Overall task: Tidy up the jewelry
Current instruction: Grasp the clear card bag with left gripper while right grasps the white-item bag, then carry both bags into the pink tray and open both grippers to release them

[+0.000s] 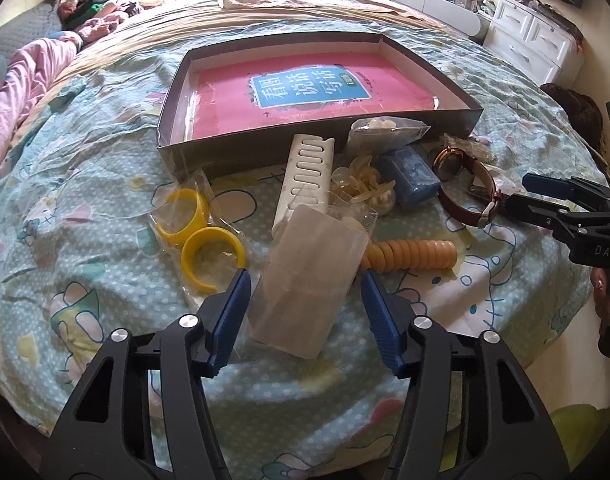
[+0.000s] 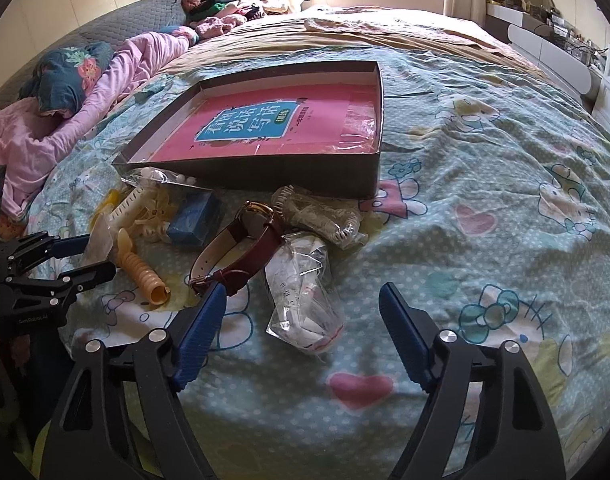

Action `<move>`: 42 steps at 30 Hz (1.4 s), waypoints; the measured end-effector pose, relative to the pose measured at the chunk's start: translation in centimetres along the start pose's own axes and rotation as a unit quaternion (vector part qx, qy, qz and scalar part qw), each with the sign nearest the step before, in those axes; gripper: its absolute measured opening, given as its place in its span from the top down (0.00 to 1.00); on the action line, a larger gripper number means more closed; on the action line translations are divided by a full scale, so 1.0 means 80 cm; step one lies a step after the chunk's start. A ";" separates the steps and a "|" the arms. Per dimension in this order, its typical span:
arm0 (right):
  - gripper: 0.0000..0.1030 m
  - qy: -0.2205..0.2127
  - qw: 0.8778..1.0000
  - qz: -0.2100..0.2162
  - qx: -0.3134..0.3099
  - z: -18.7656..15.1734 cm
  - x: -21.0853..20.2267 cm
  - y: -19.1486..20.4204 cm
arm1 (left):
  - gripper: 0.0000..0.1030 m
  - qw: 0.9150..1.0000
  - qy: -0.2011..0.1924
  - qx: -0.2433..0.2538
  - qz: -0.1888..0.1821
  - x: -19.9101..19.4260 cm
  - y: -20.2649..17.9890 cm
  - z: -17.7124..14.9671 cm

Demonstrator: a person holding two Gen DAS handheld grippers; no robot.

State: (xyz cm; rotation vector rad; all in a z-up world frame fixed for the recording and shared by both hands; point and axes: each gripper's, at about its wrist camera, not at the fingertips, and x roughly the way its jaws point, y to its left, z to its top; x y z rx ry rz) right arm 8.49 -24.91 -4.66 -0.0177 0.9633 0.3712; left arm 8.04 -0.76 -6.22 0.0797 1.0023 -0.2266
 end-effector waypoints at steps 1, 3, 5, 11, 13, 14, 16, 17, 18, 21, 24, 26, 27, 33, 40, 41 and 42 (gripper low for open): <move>0.35 0.001 1.000 0.003 -0.001 0.000 0.002 0.000 | 0.61 1.000 0.001 -0.002 -0.003 0.001 0.001 0.000; 0.46 0.003 1.000 0.008 -0.006 -0.001 0.006 0.001 | 0.61 1.000 0.003 -0.007 -0.009 0.003 0.003 0.000; 0.53 0.004 1.000 0.015 -0.012 -0.002 0.008 0.002 | 0.62 1.000 0.001 -0.012 -0.015 0.003 0.005 0.000; 0.69 -0.004 1.000 0.022 -0.012 -0.006 0.007 -0.006 | 0.64 0.998 -0.003 -0.041 -0.037 -0.004 0.017 -0.002; 0.70 -0.009 1.000 0.026 -0.006 -0.007 0.001 -0.010 | 0.64 0.997 -0.003 -0.055 -0.048 -0.008 0.023 -0.004; 0.71 -0.012 1.000 0.028 -0.003 -0.008 -0.003 -0.012 | 0.64 0.997 -0.005 -0.060 -0.049 -0.012 0.026 -0.005; 0.72 -0.021 0.999 0.028 0.000 -0.007 -0.014 -0.016 | 0.64 0.996 -0.013 -0.067 -0.049 -0.021 0.031 -0.006; 0.73 -0.027 0.999 0.028 0.002 -0.007 -0.021 -0.019 | 0.64 0.996 -0.018 -0.071 -0.051 -0.026 0.033 -0.006; 0.74 -0.033 0.999 0.027 0.004 -0.006 -0.026 -0.020 | 0.64 0.996 -0.023 -0.074 -0.052 -0.031 0.036 -0.004; 0.75 -0.051 0.998 0.020 0.009 0.000 -0.041 -0.028 | 0.64 0.995 -0.040 -0.080 -0.047 -0.043 0.043 0.003; 0.75 -0.068 0.997 0.017 0.014 0.007 -0.054 -0.035 | 0.64 0.994 -0.052 -0.089 -0.039 -0.051 0.054 0.011; 0.75 -0.080 0.997 0.015 0.013 0.014 -0.061 -0.037 | 0.64 0.993 -0.060 -0.094 -0.033 -0.055 0.062 0.018; 0.75 -0.085 0.996 0.014 0.012 0.018 -0.064 -0.037 | 0.64 0.993 -0.064 -0.098 -0.031 -0.058 0.067 0.022; 0.75 -0.109 0.994 0.018 0.005 0.042 -0.070 -0.029 | 0.64 0.988 -0.093 -0.118 -0.023 -0.070 0.091 0.045; 0.75 -0.123 0.992 0.027 -0.006 0.065 -0.061 -0.013 | 0.64 0.986 -0.103 -0.131 -0.021 -0.064 0.106 0.072; 0.75 -0.124 0.992 0.029 -0.007 0.068 -0.058 -0.011 | 0.64 0.985 -0.105 -0.133 -0.023 -0.062 0.106 0.075; 0.75 -0.126 0.992 0.029 -0.009 0.071 -0.056 -0.009 | 0.64 0.985 -0.106 -0.133 -0.023 -0.060 0.106 0.078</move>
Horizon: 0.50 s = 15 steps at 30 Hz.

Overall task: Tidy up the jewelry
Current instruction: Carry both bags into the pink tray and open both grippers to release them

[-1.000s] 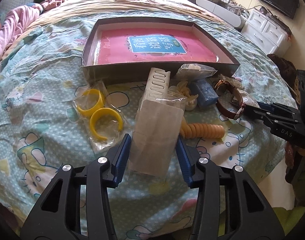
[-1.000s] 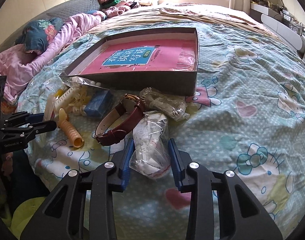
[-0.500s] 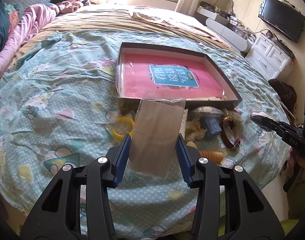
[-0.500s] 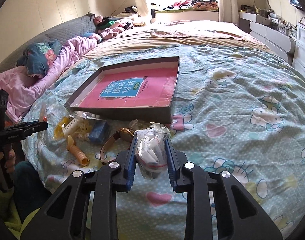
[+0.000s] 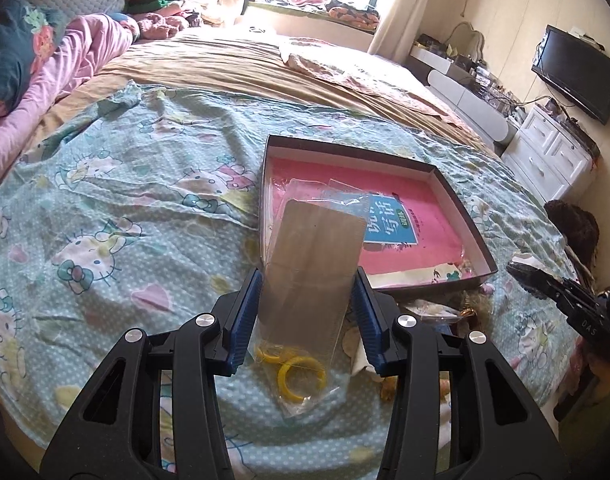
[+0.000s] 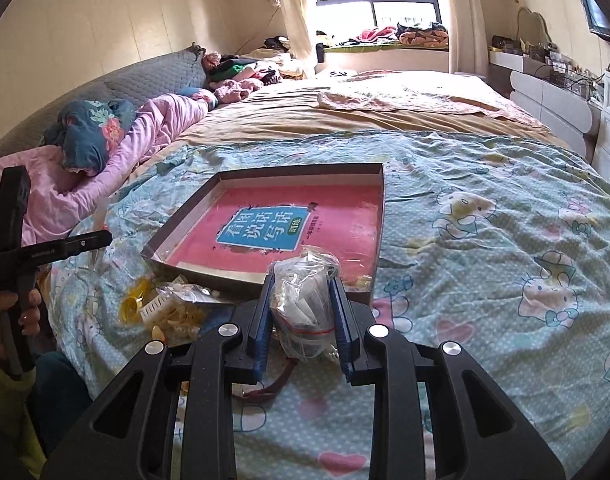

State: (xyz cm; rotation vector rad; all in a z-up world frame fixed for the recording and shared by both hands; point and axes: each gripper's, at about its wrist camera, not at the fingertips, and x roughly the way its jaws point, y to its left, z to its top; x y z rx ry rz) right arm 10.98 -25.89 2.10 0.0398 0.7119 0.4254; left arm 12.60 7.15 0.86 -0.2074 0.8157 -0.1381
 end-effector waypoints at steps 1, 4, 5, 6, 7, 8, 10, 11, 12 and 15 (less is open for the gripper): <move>0.75 -0.001 1.000 -0.002 -0.002 0.003 0.004 0.002 | 0.64 1.000 -0.001 -0.001 0.001 0.003 -0.001 0.002; 0.75 -0.003 1.000 -0.002 -0.002 0.009 0.015 0.005 | 0.64 1.000 -0.001 0.000 0.000 0.013 -0.007 0.009; 0.75 -0.002 1.000 -0.003 -0.004 0.011 0.020 0.005 | 0.64 1.000 -0.002 0.003 0.002 0.017 -0.010 0.010; 0.75 -0.001 1.000 -0.004 -0.005 0.012 0.024 0.005 | 0.64 1.000 -0.001 0.005 0.005 0.022 -0.012 0.012; 0.75 0.000 1.000 -0.004 -0.005 0.014 0.028 0.006 | 0.64 1.000 0.000 0.006 0.006 0.027 -0.014 0.015; 0.75 -0.001 1.000 -0.007 -0.005 0.015 0.032 0.006 | 0.64 1.000 0.001 0.007 0.006 0.032 -0.016 0.017; 0.75 -0.002 1.000 -0.014 -0.006 0.019 0.039 0.005 | 0.64 1.000 0.007 0.007 0.006 0.044 -0.019 0.021; 0.75 -0.004 1.000 -0.014 -0.007 0.020 0.042 0.005 | 0.64 1.000 0.012 0.009 0.004 0.050 -0.021 0.022; 0.75 -0.005 1.000 -0.017 -0.008 0.022 0.046 0.004 | 0.64 1.000 0.016 0.012 0.002 0.056 -0.024 0.023; 0.75 -0.004 1.000 -0.024 -0.010 0.025 0.057 0.002 | 0.64 0.999 0.027 0.022 0.004 0.075 -0.032 0.027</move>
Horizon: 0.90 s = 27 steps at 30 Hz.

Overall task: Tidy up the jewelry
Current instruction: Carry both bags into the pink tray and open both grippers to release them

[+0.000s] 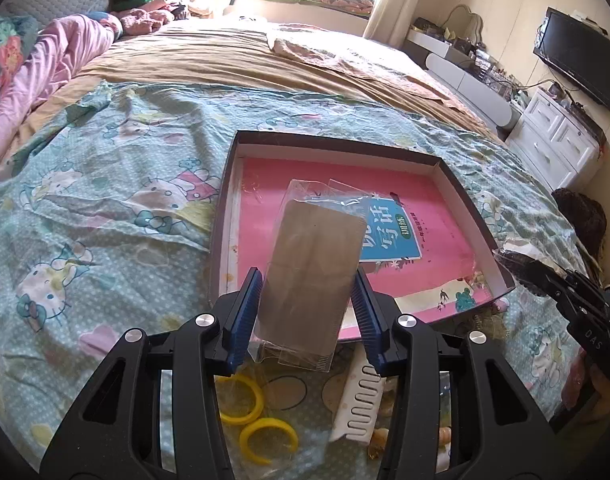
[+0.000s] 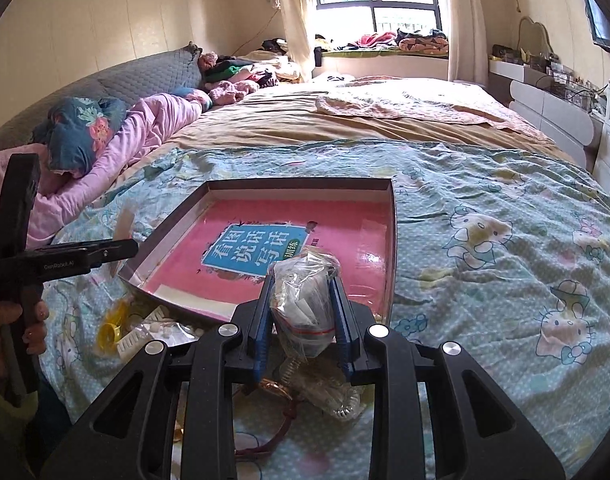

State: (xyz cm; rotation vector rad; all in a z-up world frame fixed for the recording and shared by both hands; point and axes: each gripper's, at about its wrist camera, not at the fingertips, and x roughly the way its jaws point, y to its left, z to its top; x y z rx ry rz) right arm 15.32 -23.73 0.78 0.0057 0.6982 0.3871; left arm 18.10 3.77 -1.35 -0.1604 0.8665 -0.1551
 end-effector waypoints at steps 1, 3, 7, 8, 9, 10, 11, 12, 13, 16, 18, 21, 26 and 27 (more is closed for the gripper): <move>0.75 0.000 1.000 -0.003 0.000 0.001 0.003 -0.001 | 0.64 1.000 0.005 0.002 0.002 0.007 -0.002 0.001; 0.75 0.000 1.000 -0.007 0.000 0.004 0.010 -0.003 | 0.64 1.000 0.014 0.003 0.005 0.020 -0.003 0.004; 0.75 0.002 1.000 -0.018 0.000 0.008 0.025 -0.007 | 0.64 1.000 0.024 0.001 0.015 0.039 0.000 0.006; 0.75 0.004 1.000 -0.020 0.002 0.009 0.029 -0.009 | 0.64 0.999 0.027 0.002 0.017 0.043 0.001 0.006; 0.75 0.005 1.000 -0.022 0.003 0.010 0.033 -0.010 | 0.64 0.999 0.028 0.001 0.019 0.046 0.003 0.005; 0.75 0.005 1.000 -0.024 0.003 0.011 0.037 -0.011 | 0.64 0.999 0.030 0.001 0.021 0.049 0.003 0.005; 0.75 0.007 1.000 -0.027 0.004 0.012 0.042 -0.013 | 0.64 0.999 0.031 0.001 0.022 0.051 0.004 0.005; 0.75 0.009 1.000 -0.029 0.006 0.012 0.046 -0.015 | 0.64 0.999 0.031 0.001 0.024 0.051 0.005 0.004; 0.75 0.010 0.999 -0.031 0.009 0.013 0.051 -0.017 | 0.64 0.999 0.031 0.001 0.024 0.052 0.006 0.004; 0.75 0.016 0.999 -0.039 0.012 0.014 0.067 -0.021 | 0.59 0.999 0.028 0.002 0.028 0.049 0.008 0.001; 0.75 0.022 0.999 -0.044 0.019 0.013 0.079 -0.025 | 0.53 0.999 0.024 0.003 0.029 0.046 0.008 0.001; 0.75 0.034 0.998 -0.049 0.032 0.009 0.093 -0.030 | 0.47 0.999 0.017 0.002 0.032 0.038 0.010 0.000; 0.70 0.043 0.997 -0.043 0.052 0.002 0.094 -0.034 | 0.33 0.999 0.002 -0.007 0.037 0.024 0.014 0.002; 0.66 0.040 0.997 -0.042 0.053 0.002 0.091 -0.034 | 0.28 0.999 -0.001 -0.007 0.039 0.022 0.014 0.002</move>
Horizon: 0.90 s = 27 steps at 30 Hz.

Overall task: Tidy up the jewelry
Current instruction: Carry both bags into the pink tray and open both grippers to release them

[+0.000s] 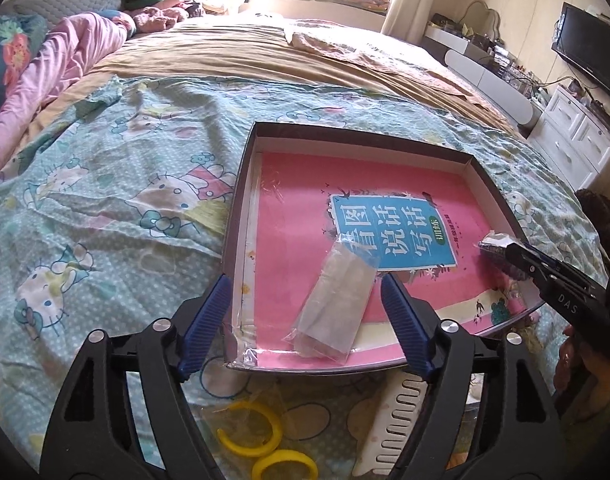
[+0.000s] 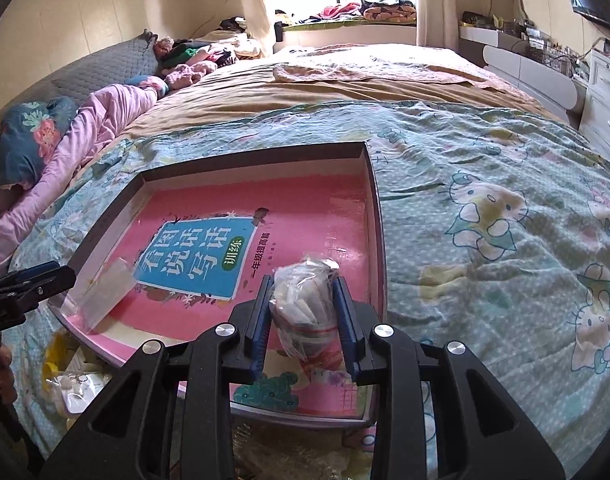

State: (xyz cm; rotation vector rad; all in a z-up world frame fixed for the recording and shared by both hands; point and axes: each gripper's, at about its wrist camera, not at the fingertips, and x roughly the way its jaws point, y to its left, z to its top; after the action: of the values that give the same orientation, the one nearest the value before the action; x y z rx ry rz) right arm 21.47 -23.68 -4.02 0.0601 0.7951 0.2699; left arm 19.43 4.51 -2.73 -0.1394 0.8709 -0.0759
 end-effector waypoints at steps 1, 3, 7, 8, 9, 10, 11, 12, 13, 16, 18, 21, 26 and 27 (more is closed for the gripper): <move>0.63 -0.004 1.000 -0.001 -0.001 0.000 -0.004 0.000 | 0.25 1.000 -0.003 0.000 0.002 -0.002 0.000 0.001; 0.49 -0.016 1.000 -0.004 -0.002 0.001 -0.015 0.000 | 0.23 1.000 -0.007 -0.001 0.003 -0.006 0.000 0.001; 0.42 -0.027 1.000 0.000 0.006 0.000 -0.034 -0.005 | 0.14 1.000 -0.014 -0.002 0.007 -0.016 0.000 0.002; 0.40 -0.029 1.000 0.001 0.008 0.000 -0.038 -0.007 | 0.12 1.000 -0.015 -0.003 0.008 -0.018 0.000 0.002; 0.37 -0.031 0.999 0.003 0.011 -0.001 -0.043 -0.010 | 0.09 1.000 -0.017 -0.006 0.008 -0.021 0.000 0.002; 0.36 -0.032 0.999 0.004 0.014 -0.003 -0.047 -0.011 | 0.09 1.000 -0.018 -0.009 0.009 -0.024 0.002 0.002; 0.34 -0.034 0.999 0.005 0.016 -0.004 -0.052 -0.012 | 0.09 1.000 -0.019 -0.013 0.008 -0.027 0.004 0.002; 0.32 -0.037 0.999 0.005 0.017 -0.006 -0.058 -0.014 | 0.09 1.000 -0.020 -0.016 0.008 -0.031 0.005 0.002; 0.32 -0.039 0.999 0.005 0.018 -0.006 -0.063 -0.014 | 0.09 1.000 -0.022 -0.019 0.010 -0.035 0.007 0.002; 0.28 -0.048 0.999 0.008 0.021 -0.007 -0.081 -0.017 | 0.09 0.999 -0.032 -0.023 0.015 -0.048 0.012 0.003; 0.26 -0.057 0.998 0.008 0.020 -0.007 -0.094 -0.018 | 0.09 0.999 -0.040 -0.028 0.015 -0.059 0.016 0.004; 0.23 -0.069 0.997 0.014 0.016 -0.005 -0.113 -0.016 | 0.09 0.998 -0.053 -0.033 0.015 -0.074 0.020 0.007; 0.21 -0.079 0.997 0.021 0.003 -0.007 -0.135 -0.010 | 0.09 0.997 -0.071 -0.036 0.013 -0.099 0.023 0.007; 0.21 -0.080 0.997 0.023 0.000 -0.008 -0.140 -0.008 | 0.09 0.997 -0.074 -0.035 0.012 -0.103 0.022 0.007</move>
State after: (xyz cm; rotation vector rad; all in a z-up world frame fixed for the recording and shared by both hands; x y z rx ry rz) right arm 13.69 -27.26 3.20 0.0990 0.6358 0.3059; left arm 14.56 7.28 3.57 -0.1979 0.7275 -0.0115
